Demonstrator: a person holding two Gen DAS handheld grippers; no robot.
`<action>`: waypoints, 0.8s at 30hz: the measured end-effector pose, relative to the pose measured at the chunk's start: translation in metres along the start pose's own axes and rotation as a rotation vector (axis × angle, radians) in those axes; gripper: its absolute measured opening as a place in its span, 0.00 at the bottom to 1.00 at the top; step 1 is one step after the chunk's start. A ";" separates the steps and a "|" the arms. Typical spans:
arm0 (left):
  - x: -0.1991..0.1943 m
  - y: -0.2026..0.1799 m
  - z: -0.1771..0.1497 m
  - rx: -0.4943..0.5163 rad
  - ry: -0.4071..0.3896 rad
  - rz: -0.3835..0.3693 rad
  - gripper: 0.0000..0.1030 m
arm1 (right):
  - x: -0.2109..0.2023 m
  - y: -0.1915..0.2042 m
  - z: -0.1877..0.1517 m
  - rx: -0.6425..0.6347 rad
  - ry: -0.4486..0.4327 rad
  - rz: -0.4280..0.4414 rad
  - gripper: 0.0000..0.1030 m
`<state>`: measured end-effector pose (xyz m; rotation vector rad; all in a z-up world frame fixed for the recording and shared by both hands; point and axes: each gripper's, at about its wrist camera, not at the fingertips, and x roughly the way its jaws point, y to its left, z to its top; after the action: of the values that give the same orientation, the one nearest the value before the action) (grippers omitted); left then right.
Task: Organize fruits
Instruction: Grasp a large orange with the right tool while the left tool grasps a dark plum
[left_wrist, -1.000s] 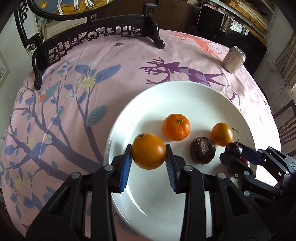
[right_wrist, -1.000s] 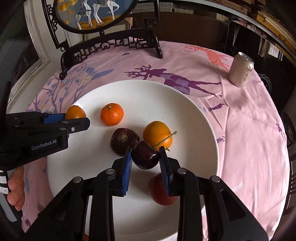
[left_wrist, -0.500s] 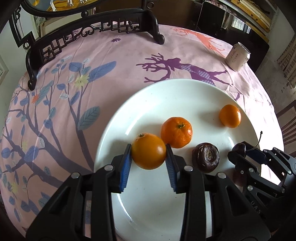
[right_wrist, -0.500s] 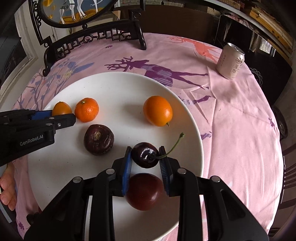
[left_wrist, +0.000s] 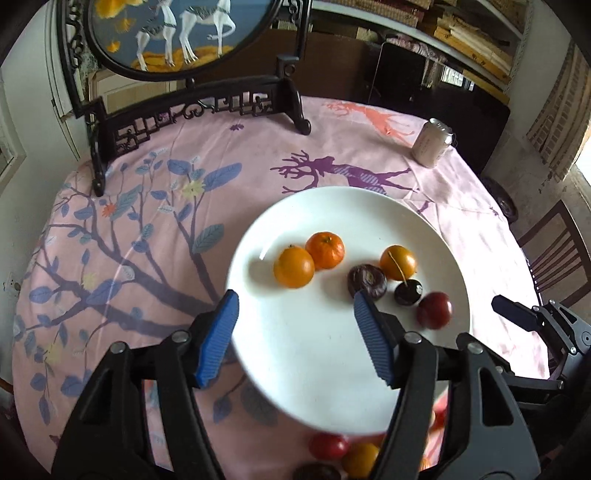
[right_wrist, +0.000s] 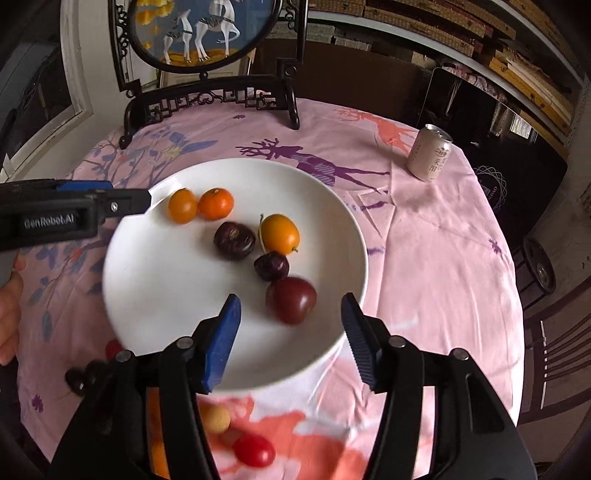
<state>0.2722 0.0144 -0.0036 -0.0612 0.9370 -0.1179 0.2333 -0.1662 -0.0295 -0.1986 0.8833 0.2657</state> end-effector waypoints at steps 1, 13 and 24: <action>-0.016 0.001 -0.013 0.010 -0.022 0.008 0.66 | -0.013 0.002 -0.014 0.009 -0.006 0.012 0.59; -0.079 -0.005 -0.157 0.015 -0.052 0.017 0.73 | -0.053 0.032 -0.109 0.177 -0.014 0.093 0.59; -0.081 -0.001 -0.176 0.008 -0.023 0.000 0.73 | -0.024 0.066 -0.110 0.108 0.040 0.116 0.59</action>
<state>0.0832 0.0234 -0.0429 -0.0554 0.9134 -0.1205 0.1179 -0.1376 -0.0833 -0.0529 0.9480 0.3224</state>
